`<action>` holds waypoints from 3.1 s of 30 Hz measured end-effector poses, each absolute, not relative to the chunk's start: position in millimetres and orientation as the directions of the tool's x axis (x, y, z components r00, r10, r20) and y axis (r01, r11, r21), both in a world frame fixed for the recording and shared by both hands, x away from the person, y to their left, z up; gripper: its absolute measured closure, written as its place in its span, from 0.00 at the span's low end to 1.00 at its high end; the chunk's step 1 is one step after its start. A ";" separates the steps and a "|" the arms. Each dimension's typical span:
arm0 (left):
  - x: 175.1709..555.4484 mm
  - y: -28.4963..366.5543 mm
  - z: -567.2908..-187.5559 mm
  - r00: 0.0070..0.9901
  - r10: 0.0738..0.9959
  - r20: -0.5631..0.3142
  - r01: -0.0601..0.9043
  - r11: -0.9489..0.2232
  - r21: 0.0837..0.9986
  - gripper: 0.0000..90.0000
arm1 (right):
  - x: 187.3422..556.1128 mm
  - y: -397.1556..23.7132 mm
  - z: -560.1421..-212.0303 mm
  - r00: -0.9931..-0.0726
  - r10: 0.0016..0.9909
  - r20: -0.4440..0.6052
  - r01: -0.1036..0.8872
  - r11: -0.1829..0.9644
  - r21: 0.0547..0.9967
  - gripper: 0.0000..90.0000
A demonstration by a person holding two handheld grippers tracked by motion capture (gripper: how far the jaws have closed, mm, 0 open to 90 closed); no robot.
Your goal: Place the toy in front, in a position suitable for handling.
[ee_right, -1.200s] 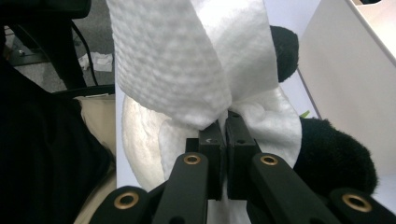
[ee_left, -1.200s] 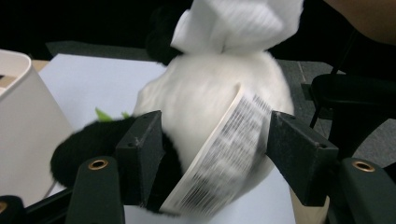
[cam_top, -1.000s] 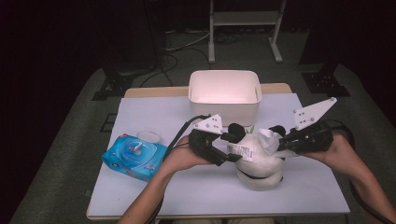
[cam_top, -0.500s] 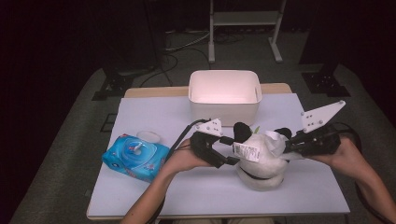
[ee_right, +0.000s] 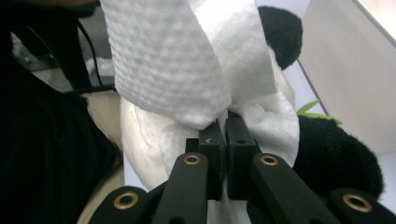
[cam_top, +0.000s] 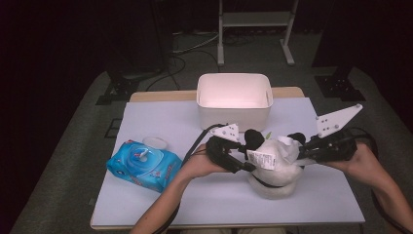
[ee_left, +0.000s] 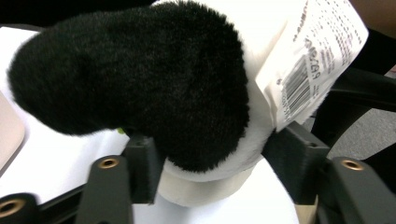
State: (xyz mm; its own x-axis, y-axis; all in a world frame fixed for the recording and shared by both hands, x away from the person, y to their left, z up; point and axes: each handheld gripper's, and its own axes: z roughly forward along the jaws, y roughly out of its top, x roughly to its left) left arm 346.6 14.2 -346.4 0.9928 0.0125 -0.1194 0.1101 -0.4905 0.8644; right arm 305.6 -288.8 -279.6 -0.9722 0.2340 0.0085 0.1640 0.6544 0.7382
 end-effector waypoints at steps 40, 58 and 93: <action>337.6 25.0 -341.1 0.993 0.050 -0.108 0.118 -0.499 0.859 0.16 | 319.6 -258.3 -281.8 -0.983 0.186 0.007 0.127 0.639 0.759 0.96; 332.1 41.7 -334.6 0.996 0.009 -0.094 0.087 -0.469 0.879 0.51 | 321.2 -283.6 -281.8 -0.969 0.243 0.032 0.175 0.595 0.784 0.96; 329.9 54.1 -330.7 0.996 0.009 -0.089 0.083 -0.471 0.878 0.50 | 321.1 -250.8 -274.3 -0.981 0.193 -0.008 0.122 0.650 0.750 0.96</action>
